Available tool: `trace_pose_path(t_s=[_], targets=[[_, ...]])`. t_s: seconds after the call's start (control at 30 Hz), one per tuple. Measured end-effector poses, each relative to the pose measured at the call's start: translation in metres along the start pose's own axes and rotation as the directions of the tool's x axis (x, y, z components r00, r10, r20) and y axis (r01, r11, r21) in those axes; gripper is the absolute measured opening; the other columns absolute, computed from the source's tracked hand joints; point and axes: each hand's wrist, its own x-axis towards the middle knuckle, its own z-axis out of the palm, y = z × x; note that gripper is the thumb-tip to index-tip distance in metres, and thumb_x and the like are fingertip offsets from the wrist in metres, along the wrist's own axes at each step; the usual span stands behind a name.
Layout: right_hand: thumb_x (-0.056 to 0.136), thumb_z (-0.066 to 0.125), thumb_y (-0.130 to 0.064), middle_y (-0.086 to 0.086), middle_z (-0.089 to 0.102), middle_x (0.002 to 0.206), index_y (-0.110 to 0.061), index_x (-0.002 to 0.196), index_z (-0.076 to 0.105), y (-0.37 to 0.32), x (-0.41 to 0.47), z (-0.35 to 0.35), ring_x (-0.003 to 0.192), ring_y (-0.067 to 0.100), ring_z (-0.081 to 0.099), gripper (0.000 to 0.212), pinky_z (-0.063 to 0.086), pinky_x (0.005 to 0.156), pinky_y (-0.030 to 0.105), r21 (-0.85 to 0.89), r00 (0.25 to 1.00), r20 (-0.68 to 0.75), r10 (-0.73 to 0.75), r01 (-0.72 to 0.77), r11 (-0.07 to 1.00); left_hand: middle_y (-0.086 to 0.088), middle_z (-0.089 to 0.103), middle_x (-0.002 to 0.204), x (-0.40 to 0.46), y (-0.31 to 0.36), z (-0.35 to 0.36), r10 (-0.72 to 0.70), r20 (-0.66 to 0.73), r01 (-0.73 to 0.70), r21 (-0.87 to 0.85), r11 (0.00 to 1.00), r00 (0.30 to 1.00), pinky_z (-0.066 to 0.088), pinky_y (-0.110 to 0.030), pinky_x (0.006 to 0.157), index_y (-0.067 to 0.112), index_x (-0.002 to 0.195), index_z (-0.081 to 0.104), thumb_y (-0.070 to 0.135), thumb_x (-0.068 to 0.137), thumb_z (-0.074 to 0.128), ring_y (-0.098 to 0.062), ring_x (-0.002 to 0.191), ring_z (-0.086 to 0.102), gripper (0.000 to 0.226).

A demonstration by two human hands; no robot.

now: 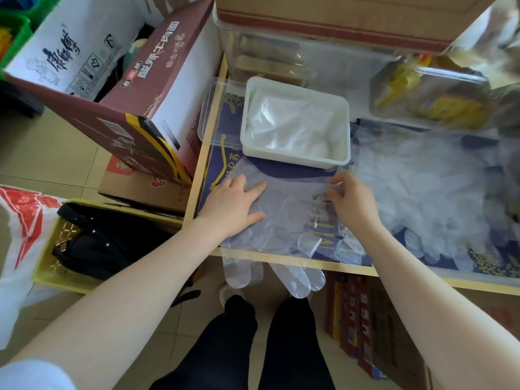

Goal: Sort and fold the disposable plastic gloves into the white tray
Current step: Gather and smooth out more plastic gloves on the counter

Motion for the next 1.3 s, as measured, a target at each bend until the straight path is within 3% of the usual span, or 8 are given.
trace_pose_path(t_s=[0.13,0.43,0.57,0.73,0.87,0.97,1.1,1.3], targets=[[0.092,0.055,-0.031,0.003,0.07,0.099,-0.018,0.117,0.052,-0.007,-0.01,-0.015,0.085,0.013,0.067,0.028,0.052,0.073,0.026,0.549,0.95,0.306,0.057,-0.225,0.805,-0.01,0.039,0.122,0.003,0.009,0.003,-0.081,-0.007,0.081,0.021,0.996,0.997,0.037,-0.036,0.09,0.028,0.149,0.013,0.055,0.092,0.039,-0.029,0.116,0.039,0.068],[0.084,0.068,-0.021,-0.001,0.062,0.094,-0.012,0.115,0.055,-0.015,-0.013,-0.025,0.065,0.003,0.059,0.034,0.05,0.054,0.018,0.489,0.897,0.438,-0.056,-0.185,0.852,-0.012,0.023,0.144,-0.001,0.031,0.009,-0.211,-0.06,0.214,0.05,0.975,0.976,0.029,-0.039,0.104,0.024,0.148,0.012,0.053,0.093,0.038,-0.031,0.129,0.027,0.068],[0.085,0.066,-0.019,0.012,0.061,0.086,-0.014,0.099,0.064,-0.011,-0.015,-0.032,0.073,0.019,0.055,0.015,0.051,0.074,0.033,0.412,0.745,0.662,-0.085,-0.267,0.871,-0.009,0.006,0.156,0.001,0.04,0.01,-0.239,-0.022,0.238,-0.024,0.971,0.971,0.017,-0.039,0.114,0.018,0.15,0.008,0.059,0.09,0.037,-0.029,0.142,0.007,0.078],[0.088,0.056,0.0,-0.001,0.06,0.065,-0.009,0.083,0.061,-0.013,-0.007,-0.039,0.049,0.007,0.042,0.012,0.031,0.051,0.018,0.701,0.805,0.571,-0.161,-0.377,0.605,-0.014,0.005,0.155,0.006,0.045,0.0,-0.233,0.073,0.237,-0.053,0.97,0.97,0.019,-0.045,0.112,0.031,0.149,0.011,0.067,0.088,0.027,-0.038,0.14,0.005,0.072],[0.085,0.061,-0.011,-0.001,0.057,0.074,-0.012,0.094,0.061,0.009,0.0,-0.035,0.062,0.013,0.053,0.009,0.039,0.05,0.018,0.194,0.947,0.32,0.035,-0.101,0.976,-0.016,0.001,0.155,0.006,0.044,0.002,-0.221,0.102,0.221,0.01,0.975,0.97,0.02,-0.046,0.111,0.036,0.148,0.004,0.073,0.083,0.029,-0.04,0.14,0.002,0.079],[0.086,0.059,-0.017,0.005,0.056,0.103,-0.014,0.111,0.057,0.025,-0.012,-0.029,0.096,0.027,0.052,0.025,0.04,0.072,0.029,-0.126,0.98,0.188,-0.066,0.091,0.988,-0.016,-0.004,0.156,0.004,0.043,0.009,-0.205,0.094,0.201,0.053,0.978,0.974,0.017,-0.047,0.113,0.035,0.148,-0.003,0.071,0.085,0.032,-0.04,0.14,-0.001,0.08],[0.088,0.062,-0.021,0.002,0.059,0.087,-0.01,0.092,0.067,0.014,-0.038,-0.019,0.08,0.02,0.051,0.014,0.044,0.07,0.035,0.041,0.909,0.138,-0.394,0.392,0.919,-0.017,-0.005,0.155,0.004,0.041,0.01,-0.184,0.087,0.176,0.096,0.98,0.979,0.017,-0.047,0.113,0.034,0.148,-0.007,0.07,0.085,0.032,-0.041,0.14,0.002,0.081],[0.079,0.072,-0.029,-0.004,0.064,0.083,-0.015,0.101,0.065,0.004,-0.055,-0.002,0.073,0.006,0.056,0.028,0.043,0.063,0.011,0.14,0.895,0.412,-0.172,0.124,0.982,-0.02,-0.002,0.154,0.004,0.042,0.007,-0.17,0.09,0.156,0.146,0.977,0.981,0.018,-0.046,0.111,0.032,0.148,-0.007,0.069,0.087,0.03,-0.042,0.138,0.008,0.08]])
